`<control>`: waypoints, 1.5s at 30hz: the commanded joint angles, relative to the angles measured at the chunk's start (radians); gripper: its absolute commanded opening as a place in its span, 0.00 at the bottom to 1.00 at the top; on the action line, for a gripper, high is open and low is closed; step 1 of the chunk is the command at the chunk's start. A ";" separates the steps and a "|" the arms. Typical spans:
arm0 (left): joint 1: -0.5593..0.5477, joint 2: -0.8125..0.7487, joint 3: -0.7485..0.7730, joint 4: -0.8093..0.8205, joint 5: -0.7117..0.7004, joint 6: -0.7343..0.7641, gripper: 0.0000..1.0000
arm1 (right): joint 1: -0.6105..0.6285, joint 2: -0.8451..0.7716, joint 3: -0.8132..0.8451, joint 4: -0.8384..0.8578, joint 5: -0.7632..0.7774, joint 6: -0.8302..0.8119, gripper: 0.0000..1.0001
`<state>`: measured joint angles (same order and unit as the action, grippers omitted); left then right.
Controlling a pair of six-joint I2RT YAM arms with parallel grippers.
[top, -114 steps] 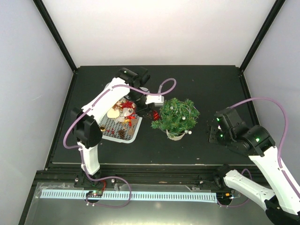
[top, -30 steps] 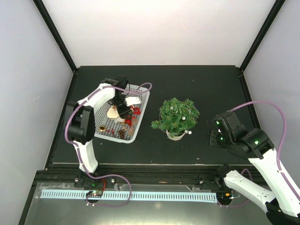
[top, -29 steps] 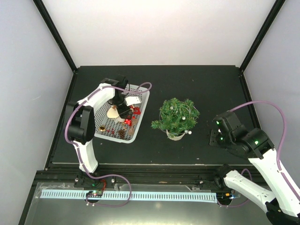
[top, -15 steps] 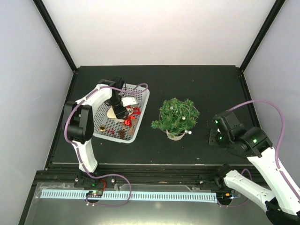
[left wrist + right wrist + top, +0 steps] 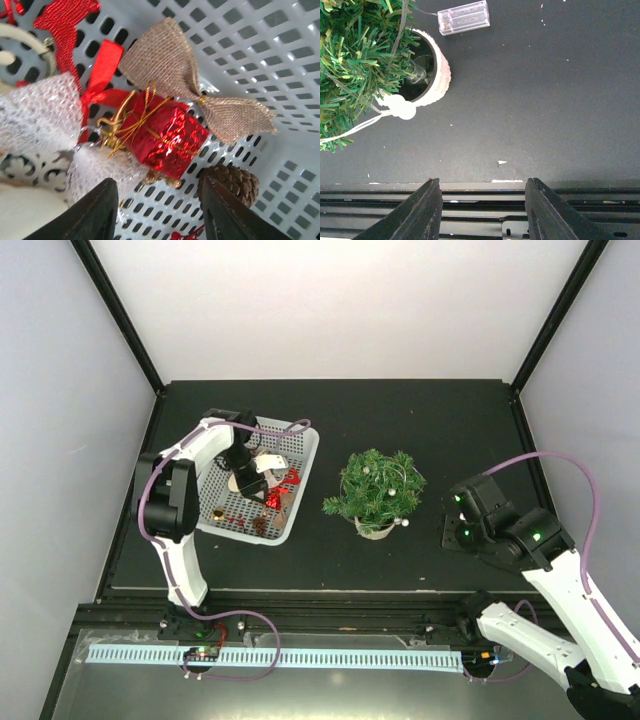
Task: Decorate the small christmas tree
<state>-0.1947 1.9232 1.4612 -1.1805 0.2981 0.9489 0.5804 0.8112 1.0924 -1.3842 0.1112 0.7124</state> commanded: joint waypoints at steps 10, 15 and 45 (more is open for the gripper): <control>0.005 0.119 0.086 -0.073 0.147 0.002 0.33 | -0.007 0.008 0.002 0.017 0.005 -0.013 0.48; 0.006 0.122 0.081 -0.084 0.136 0.011 0.16 | -0.007 0.001 -0.004 0.014 0.009 -0.008 0.48; -0.106 -0.022 0.494 -0.372 0.557 -0.087 0.06 | -0.007 0.035 -0.006 0.047 -0.008 -0.025 0.48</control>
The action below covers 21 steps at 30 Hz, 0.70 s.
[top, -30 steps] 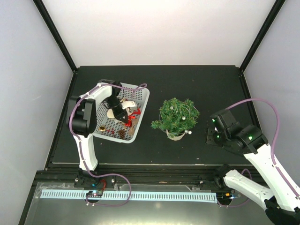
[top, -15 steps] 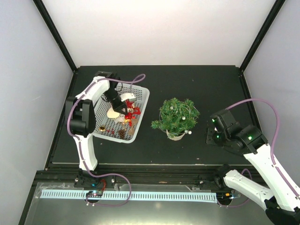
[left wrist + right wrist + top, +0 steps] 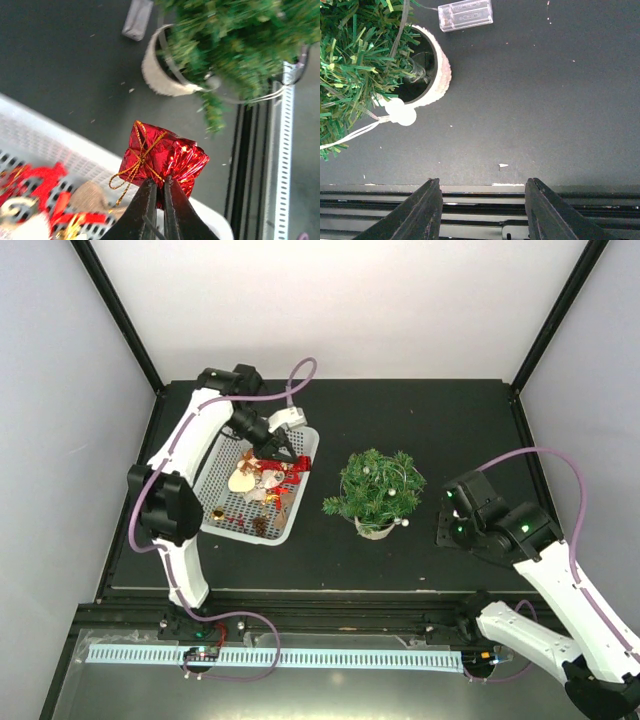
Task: Decorate the small christmas tree
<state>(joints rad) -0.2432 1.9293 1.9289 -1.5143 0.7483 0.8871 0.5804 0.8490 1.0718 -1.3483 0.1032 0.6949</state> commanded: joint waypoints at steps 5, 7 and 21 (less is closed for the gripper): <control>-0.127 -0.020 0.016 -0.036 0.128 -0.040 0.05 | -0.007 -0.017 0.014 0.001 0.006 0.002 0.48; -0.152 -0.004 0.021 -0.034 0.126 -0.046 0.06 | -0.007 -0.021 0.017 -0.002 0.005 0.007 0.48; -0.210 0.057 -0.039 0.036 0.131 -0.082 0.05 | -0.007 -0.088 0.004 -0.042 0.014 0.051 0.48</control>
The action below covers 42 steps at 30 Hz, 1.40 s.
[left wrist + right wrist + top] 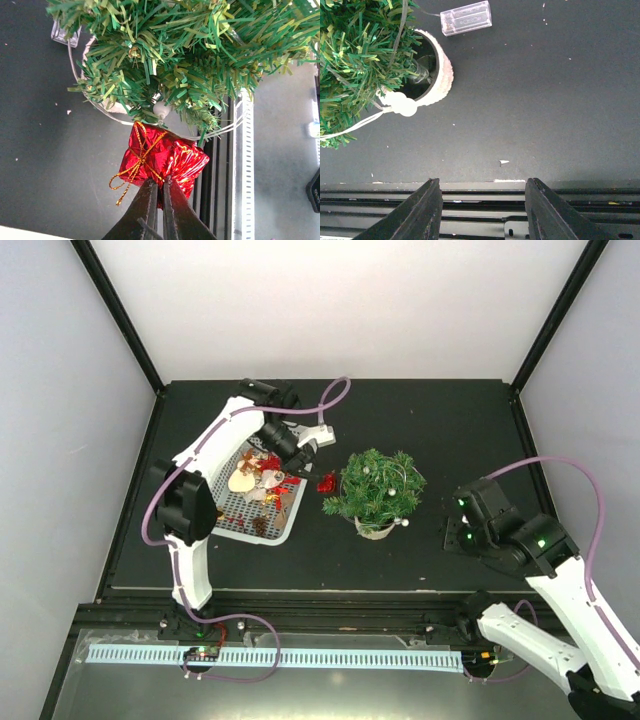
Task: Decorate the small christmas tree
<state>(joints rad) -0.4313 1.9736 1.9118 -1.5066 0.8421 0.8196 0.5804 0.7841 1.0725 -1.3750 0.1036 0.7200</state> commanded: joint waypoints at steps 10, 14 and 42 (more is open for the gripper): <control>-0.065 0.038 -0.046 0.088 0.045 -0.048 0.06 | -0.008 -0.045 -0.002 -0.036 0.016 0.043 0.48; -0.070 0.057 -0.040 0.125 0.041 -0.071 0.06 | -0.007 -0.052 -0.001 -0.045 0.015 0.051 0.48; -0.086 0.093 0.044 0.091 -0.021 -0.073 0.41 | -0.007 -0.037 -0.021 -0.019 0.007 0.034 0.48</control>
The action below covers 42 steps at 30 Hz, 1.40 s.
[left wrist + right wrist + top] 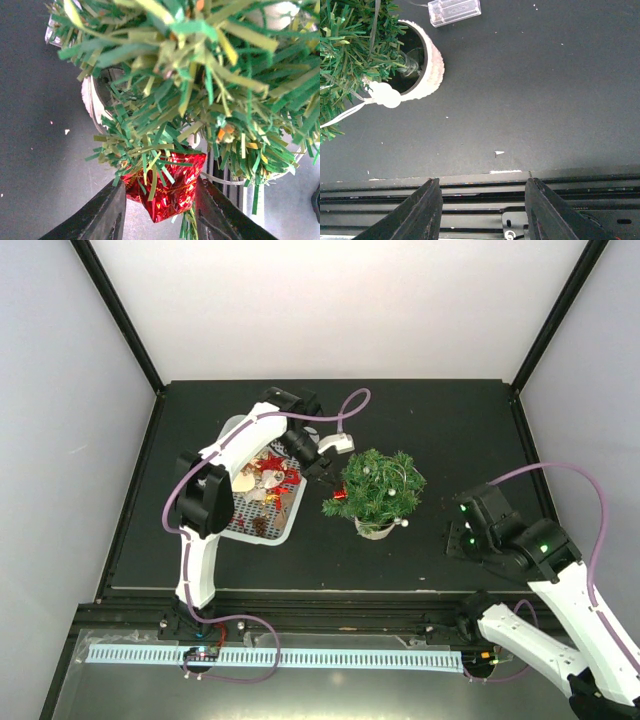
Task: Decorate the small christmas tree
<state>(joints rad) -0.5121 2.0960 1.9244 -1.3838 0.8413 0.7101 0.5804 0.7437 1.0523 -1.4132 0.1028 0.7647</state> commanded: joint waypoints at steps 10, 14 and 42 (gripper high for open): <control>0.032 -0.082 0.051 -0.043 -0.103 0.049 0.55 | -0.007 0.013 -0.001 0.032 0.012 -0.026 0.48; 0.091 -0.091 0.132 -0.122 -0.116 0.076 0.56 | -0.007 0.023 0.006 0.027 0.025 -0.032 0.48; 0.377 0.258 0.314 0.023 -0.752 -0.169 0.60 | -0.007 0.050 -0.047 0.080 -0.011 -0.024 0.48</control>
<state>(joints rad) -0.1486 2.3486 2.2318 -1.3762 0.1761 0.5819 0.5804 0.8078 1.0088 -1.3449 0.0933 0.7391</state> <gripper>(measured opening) 0.570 0.477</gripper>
